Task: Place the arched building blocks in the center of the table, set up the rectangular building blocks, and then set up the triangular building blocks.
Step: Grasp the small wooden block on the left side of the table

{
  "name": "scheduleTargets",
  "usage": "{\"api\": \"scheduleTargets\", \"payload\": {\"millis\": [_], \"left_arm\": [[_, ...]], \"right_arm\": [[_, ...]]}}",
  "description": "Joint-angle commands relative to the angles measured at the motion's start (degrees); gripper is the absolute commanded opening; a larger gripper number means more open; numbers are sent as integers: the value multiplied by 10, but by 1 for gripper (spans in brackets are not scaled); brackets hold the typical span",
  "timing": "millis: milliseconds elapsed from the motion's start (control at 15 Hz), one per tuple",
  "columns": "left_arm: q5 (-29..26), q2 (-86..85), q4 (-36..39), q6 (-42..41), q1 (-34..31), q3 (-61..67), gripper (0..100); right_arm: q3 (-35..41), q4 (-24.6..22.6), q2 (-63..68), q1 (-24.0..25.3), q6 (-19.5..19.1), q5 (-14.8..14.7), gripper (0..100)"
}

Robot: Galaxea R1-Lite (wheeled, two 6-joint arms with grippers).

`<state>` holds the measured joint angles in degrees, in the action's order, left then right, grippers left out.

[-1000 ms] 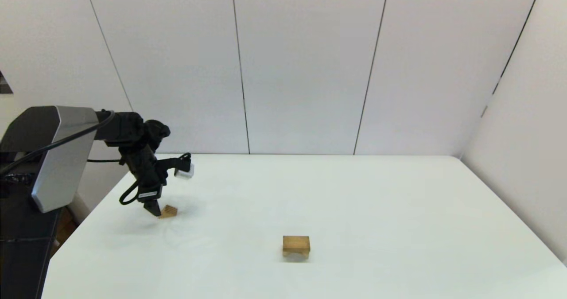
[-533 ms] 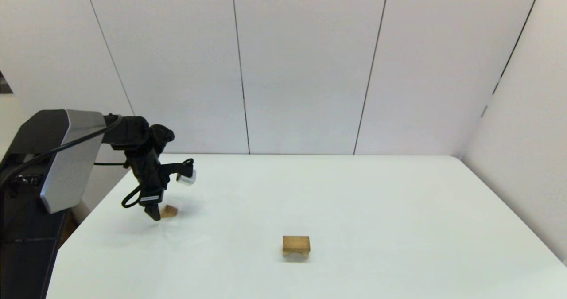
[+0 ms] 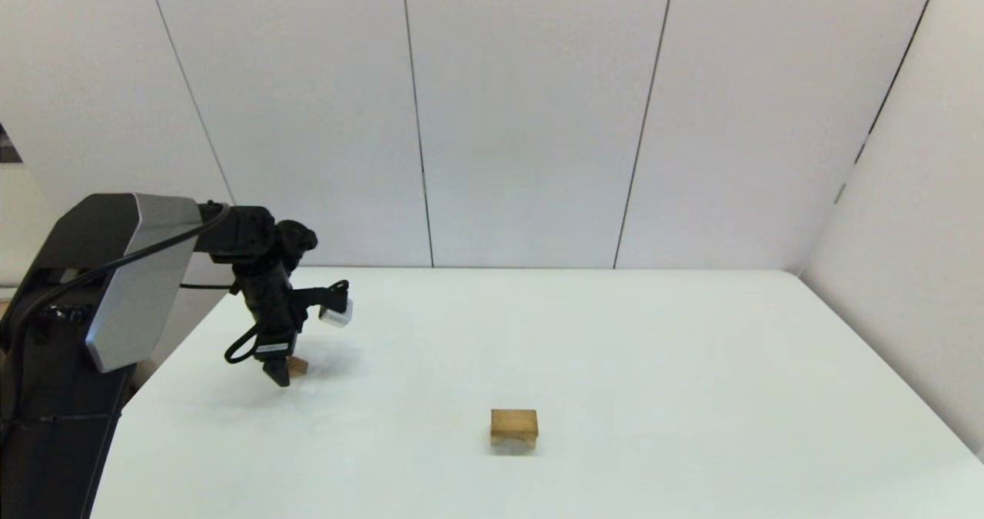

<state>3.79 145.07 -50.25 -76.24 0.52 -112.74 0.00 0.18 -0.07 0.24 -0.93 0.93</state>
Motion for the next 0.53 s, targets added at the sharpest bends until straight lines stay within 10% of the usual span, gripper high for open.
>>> {"api": "scheduleTargets", "payload": {"millis": [67, 333, 400, 533], "left_arm": [[2, 2, -3, -5, 1, 0, 100], [2, 6, -3, -4, 1, 0, 100], [2, 6, -3, -4, 0, 0, 0], [2, 7, -2, -4, 0, 0, 0]], "right_arm": [[1, 0, 0, 0, 0, 0, 100], [1, 0, 0, 0, 0, 0, 100], [1, 0, 0, 0, 0, 0, 100], [1, 0, 0, 0, 0, 0, 100]]}}
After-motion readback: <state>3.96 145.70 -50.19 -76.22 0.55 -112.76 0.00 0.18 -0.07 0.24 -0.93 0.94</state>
